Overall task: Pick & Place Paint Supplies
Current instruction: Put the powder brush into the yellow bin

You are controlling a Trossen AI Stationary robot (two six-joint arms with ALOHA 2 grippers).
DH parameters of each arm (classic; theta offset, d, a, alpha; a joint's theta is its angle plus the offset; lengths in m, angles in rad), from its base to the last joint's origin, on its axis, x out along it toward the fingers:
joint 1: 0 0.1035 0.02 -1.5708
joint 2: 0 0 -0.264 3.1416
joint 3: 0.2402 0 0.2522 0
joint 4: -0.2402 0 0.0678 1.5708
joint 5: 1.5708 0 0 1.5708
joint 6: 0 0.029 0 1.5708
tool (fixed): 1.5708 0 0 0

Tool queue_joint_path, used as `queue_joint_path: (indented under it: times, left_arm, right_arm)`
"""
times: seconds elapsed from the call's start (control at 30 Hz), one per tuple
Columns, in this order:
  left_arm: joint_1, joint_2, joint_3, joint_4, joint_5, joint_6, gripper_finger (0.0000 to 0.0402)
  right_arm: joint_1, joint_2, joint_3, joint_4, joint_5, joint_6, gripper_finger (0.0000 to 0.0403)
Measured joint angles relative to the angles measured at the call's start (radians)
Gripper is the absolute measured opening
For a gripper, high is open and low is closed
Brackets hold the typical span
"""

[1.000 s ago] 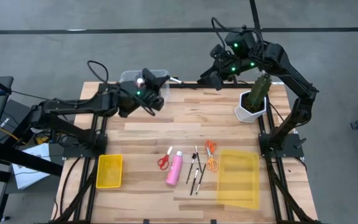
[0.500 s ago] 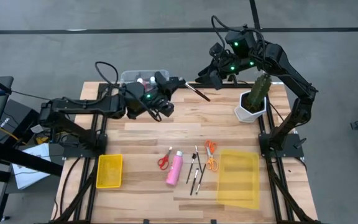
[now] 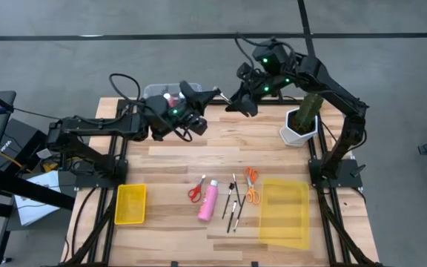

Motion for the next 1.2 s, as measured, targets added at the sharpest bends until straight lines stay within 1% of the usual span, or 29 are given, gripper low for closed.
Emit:
queue_joint_path:
  times: [0.2,0.4,0.5,0.6,0.7,0.97,1.1,1.2]
  left_arm:
    - [0.000,0.000,0.000,0.016,-0.043,-0.008,0.0000]
    - [-0.005,0.000,0.000,-0.007,-0.036,-0.041,0.0000]
    - [-0.006,0.000,0.000,-0.007,-0.033,-0.042,0.0000]
    - [-0.006,0.000,0.000,-0.008,-0.032,-0.042,0.0000]
    - [-0.006,0.000,0.000,-0.008,-0.033,-0.042,0.0000]
    - [-0.006,-0.002,-0.001,-0.032,-0.032,-0.085,0.0000]
    - [-0.005,-0.002,-0.001,-0.034,-0.041,-0.121,0.0008]
    - [0.002,-0.002,-0.002,-0.008,-0.087,-0.131,0.0018]
  right_arm:
    - [0.017,0.003,0.000,0.015,0.000,-0.001,0.0223]
    - [0.013,-0.003,0.000,0.010,0.000,0.001,0.0222]
    - [0.013,-0.005,0.000,0.007,0.001,0.002,0.0212]
    - [0.014,-0.004,0.000,0.007,0.000,0.001,0.0189]
    - [0.013,-0.004,0.000,0.003,0.000,0.001,0.0156]
    - [0.012,-0.004,0.000,-0.003,0.003,0.000,0.0035]
    - [0.012,-0.004,0.000,-0.005,0.003,-0.005,0.0034]
    - [0.012,-0.004,0.000,-0.013,0.006,-0.004,0.0034]
